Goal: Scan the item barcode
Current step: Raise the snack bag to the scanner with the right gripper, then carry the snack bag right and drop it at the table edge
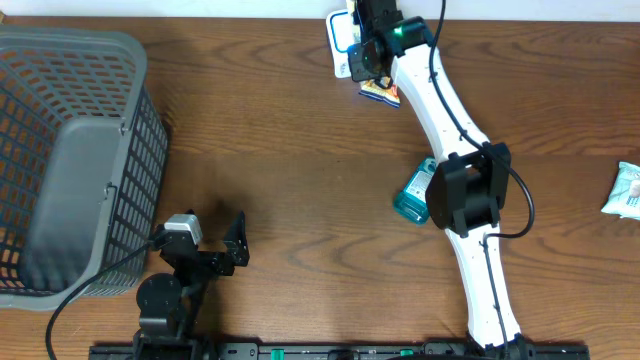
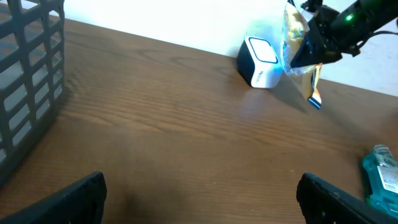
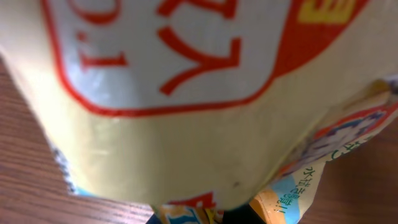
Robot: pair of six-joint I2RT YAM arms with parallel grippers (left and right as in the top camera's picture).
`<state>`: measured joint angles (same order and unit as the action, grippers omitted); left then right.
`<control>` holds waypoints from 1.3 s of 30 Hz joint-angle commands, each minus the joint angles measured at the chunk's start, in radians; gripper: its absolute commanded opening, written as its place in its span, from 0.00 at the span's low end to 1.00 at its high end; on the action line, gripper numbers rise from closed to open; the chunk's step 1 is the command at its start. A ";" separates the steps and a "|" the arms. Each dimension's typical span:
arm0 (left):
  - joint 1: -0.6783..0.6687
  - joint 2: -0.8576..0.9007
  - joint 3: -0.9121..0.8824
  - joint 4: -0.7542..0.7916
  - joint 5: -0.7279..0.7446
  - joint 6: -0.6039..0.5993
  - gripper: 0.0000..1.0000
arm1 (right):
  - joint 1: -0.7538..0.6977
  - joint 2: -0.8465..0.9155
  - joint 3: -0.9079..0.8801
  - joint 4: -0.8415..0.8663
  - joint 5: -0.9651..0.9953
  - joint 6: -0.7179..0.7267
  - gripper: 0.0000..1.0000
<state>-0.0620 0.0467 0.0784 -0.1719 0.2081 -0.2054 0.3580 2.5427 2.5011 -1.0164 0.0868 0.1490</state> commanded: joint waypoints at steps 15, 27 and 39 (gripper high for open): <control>-0.003 -0.003 -0.018 -0.021 0.013 0.013 0.98 | -0.099 -0.151 0.274 -0.440 0.340 0.070 0.01; -0.003 -0.003 -0.018 -0.021 0.013 0.013 0.98 | -0.546 -0.173 -0.076 -0.405 0.324 0.145 0.01; -0.003 -0.003 -0.018 -0.021 0.013 0.013 0.98 | -0.835 -0.175 -0.315 -0.251 0.151 0.134 0.56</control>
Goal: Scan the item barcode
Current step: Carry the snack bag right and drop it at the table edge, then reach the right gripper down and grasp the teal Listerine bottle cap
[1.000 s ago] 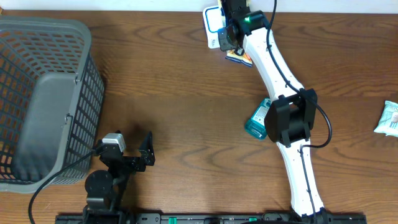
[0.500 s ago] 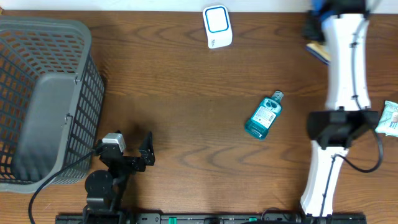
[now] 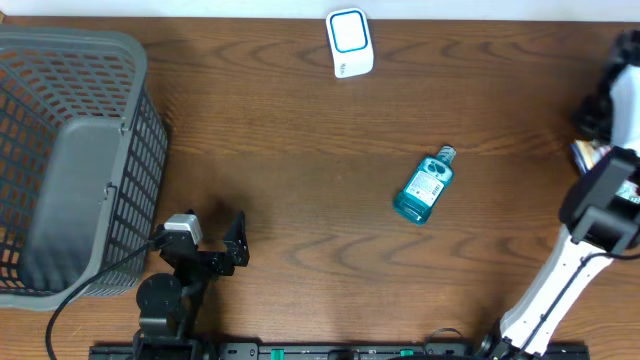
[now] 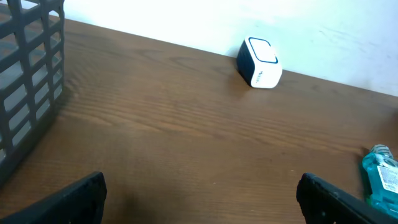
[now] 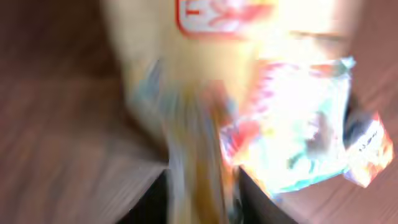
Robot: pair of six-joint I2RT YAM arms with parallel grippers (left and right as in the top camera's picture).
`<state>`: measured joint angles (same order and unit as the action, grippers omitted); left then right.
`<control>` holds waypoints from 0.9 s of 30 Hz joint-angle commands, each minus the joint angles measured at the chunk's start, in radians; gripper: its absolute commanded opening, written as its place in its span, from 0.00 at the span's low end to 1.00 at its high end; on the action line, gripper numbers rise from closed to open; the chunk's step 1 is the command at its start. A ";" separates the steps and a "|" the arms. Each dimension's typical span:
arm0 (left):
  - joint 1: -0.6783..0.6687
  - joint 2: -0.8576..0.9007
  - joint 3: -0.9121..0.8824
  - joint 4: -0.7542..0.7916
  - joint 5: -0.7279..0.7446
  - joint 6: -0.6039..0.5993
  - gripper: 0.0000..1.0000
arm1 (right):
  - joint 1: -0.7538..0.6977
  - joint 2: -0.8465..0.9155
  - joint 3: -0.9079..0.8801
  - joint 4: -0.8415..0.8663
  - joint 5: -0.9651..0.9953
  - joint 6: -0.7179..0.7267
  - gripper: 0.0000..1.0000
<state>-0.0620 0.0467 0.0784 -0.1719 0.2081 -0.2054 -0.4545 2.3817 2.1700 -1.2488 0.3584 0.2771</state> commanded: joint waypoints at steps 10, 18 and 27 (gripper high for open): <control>-0.003 -0.003 -0.018 -0.021 0.013 0.013 0.98 | 0.063 -0.131 0.138 -0.202 -0.356 0.060 0.99; -0.003 -0.003 -0.018 -0.021 0.013 0.013 0.98 | 0.220 -0.250 0.138 -0.356 -0.513 0.231 0.99; -0.003 -0.003 -0.018 -0.021 0.013 0.013 0.98 | 0.488 -0.243 -0.102 -0.157 -0.463 0.216 0.93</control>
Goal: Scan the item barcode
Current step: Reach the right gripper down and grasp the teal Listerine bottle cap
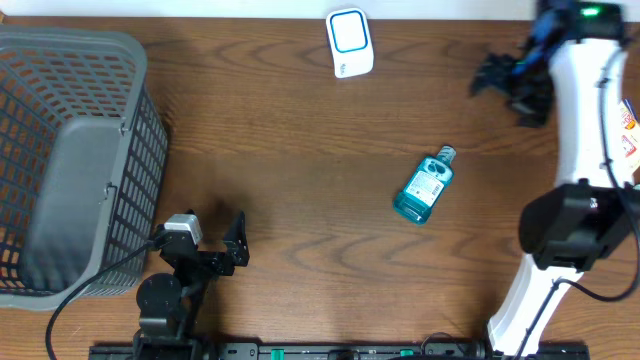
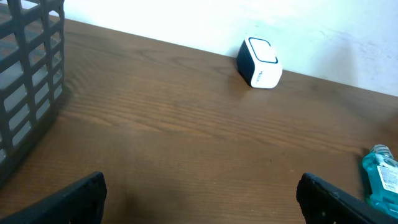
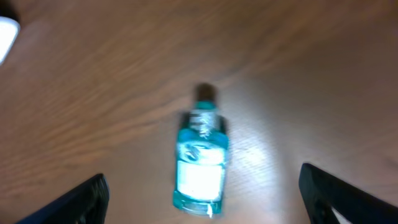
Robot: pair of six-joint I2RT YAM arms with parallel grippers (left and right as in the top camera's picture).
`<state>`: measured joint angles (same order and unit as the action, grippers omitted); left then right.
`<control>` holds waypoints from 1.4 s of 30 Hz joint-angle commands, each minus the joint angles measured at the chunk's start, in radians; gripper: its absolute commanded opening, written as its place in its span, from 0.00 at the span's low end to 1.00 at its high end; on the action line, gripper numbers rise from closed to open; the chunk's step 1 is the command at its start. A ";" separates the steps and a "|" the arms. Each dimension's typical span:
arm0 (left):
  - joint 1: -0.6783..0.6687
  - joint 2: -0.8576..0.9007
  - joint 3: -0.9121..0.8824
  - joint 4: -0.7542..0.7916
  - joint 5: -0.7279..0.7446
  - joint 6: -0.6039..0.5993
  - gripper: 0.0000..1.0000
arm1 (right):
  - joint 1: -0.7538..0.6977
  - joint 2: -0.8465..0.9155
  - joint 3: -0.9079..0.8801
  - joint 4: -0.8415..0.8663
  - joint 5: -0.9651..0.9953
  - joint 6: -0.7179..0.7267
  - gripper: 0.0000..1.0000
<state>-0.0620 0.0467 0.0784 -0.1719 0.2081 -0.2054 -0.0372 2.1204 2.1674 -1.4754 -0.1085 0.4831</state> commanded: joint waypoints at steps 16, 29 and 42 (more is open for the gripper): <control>-0.003 -0.003 -0.018 -0.021 0.013 0.013 0.98 | 0.147 0.018 -0.458 0.350 0.190 0.186 0.69; -0.003 -0.003 -0.018 -0.021 0.013 0.013 0.98 | 0.133 0.018 -0.712 0.617 0.234 0.264 0.33; -0.003 -0.003 -0.018 -0.021 0.013 0.013 0.98 | 0.124 -0.030 -0.454 0.455 0.126 0.104 0.11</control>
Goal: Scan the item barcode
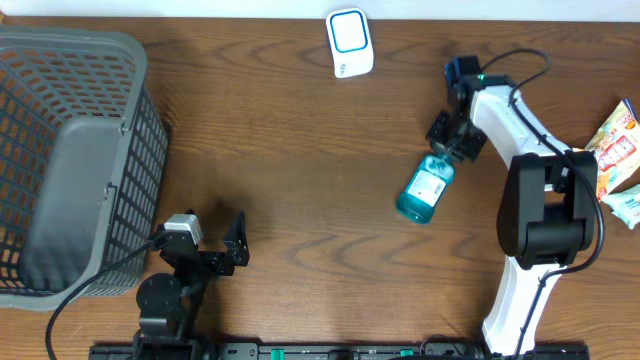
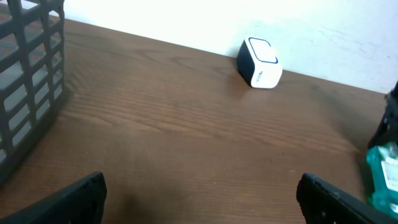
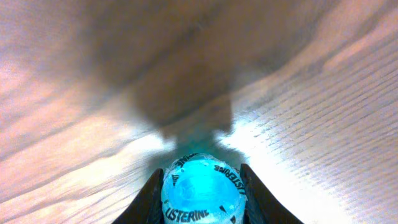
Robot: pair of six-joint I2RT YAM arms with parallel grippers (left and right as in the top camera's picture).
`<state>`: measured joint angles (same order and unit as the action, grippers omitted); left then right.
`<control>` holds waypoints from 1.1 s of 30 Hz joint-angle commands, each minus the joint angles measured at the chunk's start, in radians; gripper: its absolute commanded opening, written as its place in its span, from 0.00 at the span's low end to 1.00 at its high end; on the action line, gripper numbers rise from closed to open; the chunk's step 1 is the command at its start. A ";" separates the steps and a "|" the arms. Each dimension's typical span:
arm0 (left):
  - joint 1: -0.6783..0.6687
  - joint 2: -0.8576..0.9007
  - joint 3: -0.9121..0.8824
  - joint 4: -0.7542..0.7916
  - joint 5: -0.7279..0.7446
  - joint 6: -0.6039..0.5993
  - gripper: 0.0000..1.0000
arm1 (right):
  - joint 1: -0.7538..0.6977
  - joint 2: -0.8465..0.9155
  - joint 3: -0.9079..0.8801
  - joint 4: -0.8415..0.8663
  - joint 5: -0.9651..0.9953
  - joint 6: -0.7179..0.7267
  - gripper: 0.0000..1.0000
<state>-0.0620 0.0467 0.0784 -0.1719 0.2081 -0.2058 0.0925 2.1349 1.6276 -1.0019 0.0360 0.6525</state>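
Observation:
A teal mouthwash bottle (image 1: 421, 192) lies on the wooden table, its cap end pointing up-right. My right gripper (image 1: 447, 143) sits at that cap end. In the right wrist view the bottle's round teal end (image 3: 200, 194) fills the gap between the two dark fingers (image 3: 154, 198), which press on both its sides. The white scanner (image 1: 349, 41) with a blue-rimmed window stands at the back edge, up-left of the bottle, and also shows as the scanner (image 2: 260, 54) in the left wrist view. My left gripper (image 2: 202, 205) stands open and empty near the front.
A grey mesh basket (image 1: 80, 42) takes up the left side. A yellow and red snack packet (image 1: 618, 135) and a pale green packet (image 1: 626, 203) lie at the right edge. Bare tabletop (image 1: 280, 150) lies between basket and bottle.
My right gripper was open and empty above the back right of the table, looking down at the bottle. Now it is down at the bottle's cap end with its fingers on it.
My right gripper held a yellow snack packet in front of the scanner. Then it was at the table's right edge with the packet. Then it was open and empty, the packet lying at the right edge. Now it grips the mouthwash bottle. The left arm stayed still.

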 commanded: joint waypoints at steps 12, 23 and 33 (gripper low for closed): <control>-0.003 -0.003 -0.018 -0.021 0.013 0.013 0.98 | 0.001 -0.235 0.104 -0.018 -0.016 -0.067 0.07; -0.003 -0.003 -0.018 -0.021 0.013 0.013 0.98 | 0.138 -0.288 0.104 -0.027 0.132 -0.067 0.08; -0.003 -0.003 -0.018 -0.021 0.013 0.013 0.98 | 0.223 -0.288 0.104 -0.063 0.173 0.008 0.21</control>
<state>-0.0620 0.0467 0.0784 -0.1719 0.2081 -0.2054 0.3130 1.8820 1.7058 -1.0512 0.1627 0.6056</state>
